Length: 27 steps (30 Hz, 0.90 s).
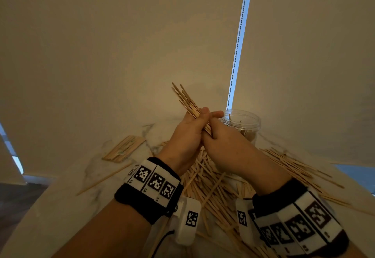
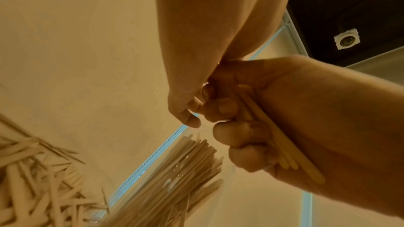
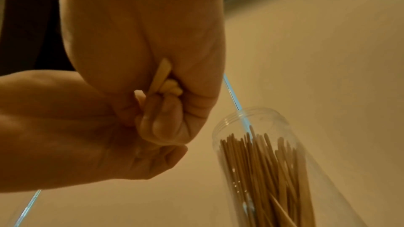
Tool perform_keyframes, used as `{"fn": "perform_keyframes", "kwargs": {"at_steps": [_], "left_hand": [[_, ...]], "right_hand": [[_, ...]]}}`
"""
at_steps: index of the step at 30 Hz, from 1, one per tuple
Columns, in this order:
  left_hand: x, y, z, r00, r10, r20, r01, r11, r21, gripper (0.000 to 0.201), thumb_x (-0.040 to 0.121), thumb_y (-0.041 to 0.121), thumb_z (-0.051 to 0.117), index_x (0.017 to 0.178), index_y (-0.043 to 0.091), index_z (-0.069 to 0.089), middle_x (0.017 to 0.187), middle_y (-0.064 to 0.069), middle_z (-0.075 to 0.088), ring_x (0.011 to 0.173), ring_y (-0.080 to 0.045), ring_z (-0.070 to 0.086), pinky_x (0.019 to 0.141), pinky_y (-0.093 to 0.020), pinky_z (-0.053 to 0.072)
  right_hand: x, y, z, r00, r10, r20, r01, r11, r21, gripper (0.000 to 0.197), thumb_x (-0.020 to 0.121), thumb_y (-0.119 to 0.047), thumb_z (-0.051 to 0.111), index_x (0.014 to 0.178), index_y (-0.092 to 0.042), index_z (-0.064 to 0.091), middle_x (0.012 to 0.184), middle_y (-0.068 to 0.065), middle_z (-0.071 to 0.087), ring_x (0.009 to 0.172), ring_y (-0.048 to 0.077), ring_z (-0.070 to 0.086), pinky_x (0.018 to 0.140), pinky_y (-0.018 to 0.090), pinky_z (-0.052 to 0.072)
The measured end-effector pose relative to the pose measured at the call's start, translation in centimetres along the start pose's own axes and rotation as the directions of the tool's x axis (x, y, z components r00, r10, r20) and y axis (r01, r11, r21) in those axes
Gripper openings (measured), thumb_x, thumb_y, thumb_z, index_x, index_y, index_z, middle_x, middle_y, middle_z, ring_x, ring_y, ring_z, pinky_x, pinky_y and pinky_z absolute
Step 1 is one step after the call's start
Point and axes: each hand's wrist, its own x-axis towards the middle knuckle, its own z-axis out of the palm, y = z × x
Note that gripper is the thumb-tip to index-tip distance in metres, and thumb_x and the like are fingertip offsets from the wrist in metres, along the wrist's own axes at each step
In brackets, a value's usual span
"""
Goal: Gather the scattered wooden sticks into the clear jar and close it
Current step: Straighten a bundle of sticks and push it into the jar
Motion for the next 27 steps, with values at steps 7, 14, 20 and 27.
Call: {"fn": "perform_keyframes", "kwargs": {"at_steps": [7, 14, 20, 27], "left_hand": [[0.2, 0.3, -0.2, 0.998, 0.011, -0.062, -0.015, 0.997, -0.073, 0.028, 0.093, 0.016, 0.068, 0.116, 0.008, 0.055, 0.117, -0.016, 0.071, 0.11, -0.029, 0.068, 0.095, -0.047, 0.055], [1.4, 2.5, -3.6, 0.908, 0.066, -0.414, -0.213, 0.923, -0.321, 0.047, 0.09, 0.04, 0.07, 0.129, 0.027, 0.048, 0.121, -0.011, 0.066, 0.107, -0.028, 0.069, 0.087, -0.04, 0.059], [1.0, 3.1, -4.1, 0.961, 0.061, -0.271, -0.119, 0.972, -0.202, 0.035, 0.104, 0.029, 0.046, 0.131, 0.01, 0.058, 0.114, -0.013, 0.074, 0.103, -0.028, 0.072, 0.089, -0.039, 0.058], [-0.2, 3.0, -1.6, 0.998, 0.055, -0.028, -0.057, 0.996, -0.071, 0.034, 0.109, 0.019, 0.032, 0.128, 0.01, 0.059, 0.109, -0.019, 0.074, 0.089, -0.027, 0.073, 0.084, -0.038, 0.059]], "right_hand": [[-0.2, -0.4, -1.0, 0.991, 0.0, 0.137, 0.016, 0.993, -0.118, 0.03, 0.107, -0.027, 0.033, 0.126, -0.011, 0.05, 0.095, 0.001, 0.056, 0.075, 0.014, 0.054, 0.056, 0.018, 0.033], [-1.1, -1.1, -2.1, 0.951, 0.051, 0.304, -0.016, 0.993, -0.117, 0.03, 0.105, -0.045, 0.035, 0.094, -0.023, 0.051, 0.082, -0.003, 0.059, 0.072, 0.01, 0.056, 0.066, 0.029, 0.043], [-1.7, -2.0, -2.2, 0.927, 0.012, 0.376, 0.048, 0.987, -0.151, 0.028, 0.104, -0.045, 0.038, 0.088, -0.026, 0.051, 0.075, -0.005, 0.057, 0.064, 0.007, 0.053, 0.06, 0.025, 0.041], [-0.8, -0.3, -2.6, 0.982, -0.011, 0.189, 0.061, 0.963, -0.261, 0.032, 0.1, -0.042, 0.049, 0.073, -0.026, 0.054, 0.065, -0.005, 0.057, 0.057, 0.008, 0.055, 0.054, 0.022, 0.039]]}}
